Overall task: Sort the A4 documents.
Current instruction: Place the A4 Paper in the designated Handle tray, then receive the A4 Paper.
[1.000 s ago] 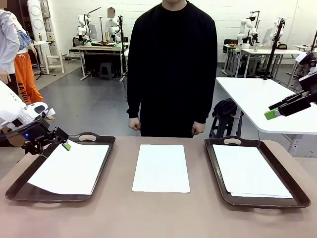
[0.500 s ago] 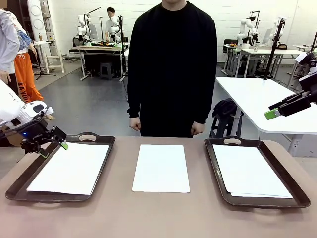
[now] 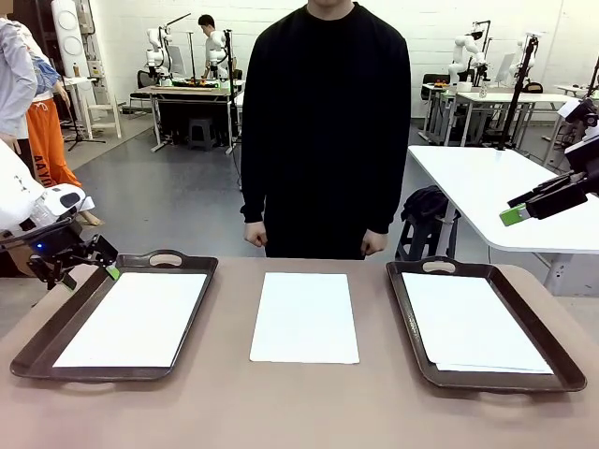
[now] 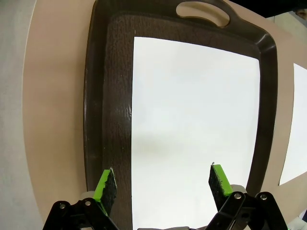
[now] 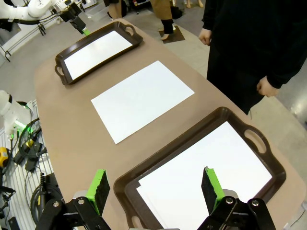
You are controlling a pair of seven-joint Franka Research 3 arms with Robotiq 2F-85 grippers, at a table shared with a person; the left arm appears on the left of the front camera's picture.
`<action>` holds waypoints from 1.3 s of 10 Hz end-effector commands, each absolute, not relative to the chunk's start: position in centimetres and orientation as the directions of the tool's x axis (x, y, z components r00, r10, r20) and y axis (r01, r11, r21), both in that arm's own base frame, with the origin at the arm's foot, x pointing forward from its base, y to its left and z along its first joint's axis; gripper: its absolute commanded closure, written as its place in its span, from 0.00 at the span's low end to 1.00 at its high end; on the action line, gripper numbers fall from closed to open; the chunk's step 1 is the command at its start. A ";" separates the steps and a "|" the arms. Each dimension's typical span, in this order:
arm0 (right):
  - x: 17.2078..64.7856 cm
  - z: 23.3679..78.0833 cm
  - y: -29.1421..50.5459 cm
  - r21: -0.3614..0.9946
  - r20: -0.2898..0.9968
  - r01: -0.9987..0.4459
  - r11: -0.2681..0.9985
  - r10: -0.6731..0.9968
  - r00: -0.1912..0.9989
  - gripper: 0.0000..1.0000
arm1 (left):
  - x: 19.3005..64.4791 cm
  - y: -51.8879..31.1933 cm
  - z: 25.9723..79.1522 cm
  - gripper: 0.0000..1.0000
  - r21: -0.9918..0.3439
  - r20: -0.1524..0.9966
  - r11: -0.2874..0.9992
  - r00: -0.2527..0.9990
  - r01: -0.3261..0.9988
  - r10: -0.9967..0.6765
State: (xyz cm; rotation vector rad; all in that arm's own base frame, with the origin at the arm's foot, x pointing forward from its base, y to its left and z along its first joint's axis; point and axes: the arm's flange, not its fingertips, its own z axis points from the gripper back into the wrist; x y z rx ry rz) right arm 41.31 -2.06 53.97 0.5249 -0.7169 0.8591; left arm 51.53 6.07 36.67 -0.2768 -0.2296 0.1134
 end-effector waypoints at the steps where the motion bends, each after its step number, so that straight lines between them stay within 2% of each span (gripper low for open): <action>1: 41.4 53.7 -1.9 0.135 0.762 -0.824 0.550 0.473 0.441 0.00 | 51.5 6.1 36.4 0.00 -0.290 0.207 0.954 0.969 -0.068 0.132; 13: 41.4 53.7 -1.9 0.135 0.762 -0.824 0.550 0.473 0.441 0.00 | 51.5 6.1 36.4 0.00 -0.290 0.207 0.954 0.969 -0.068 0.132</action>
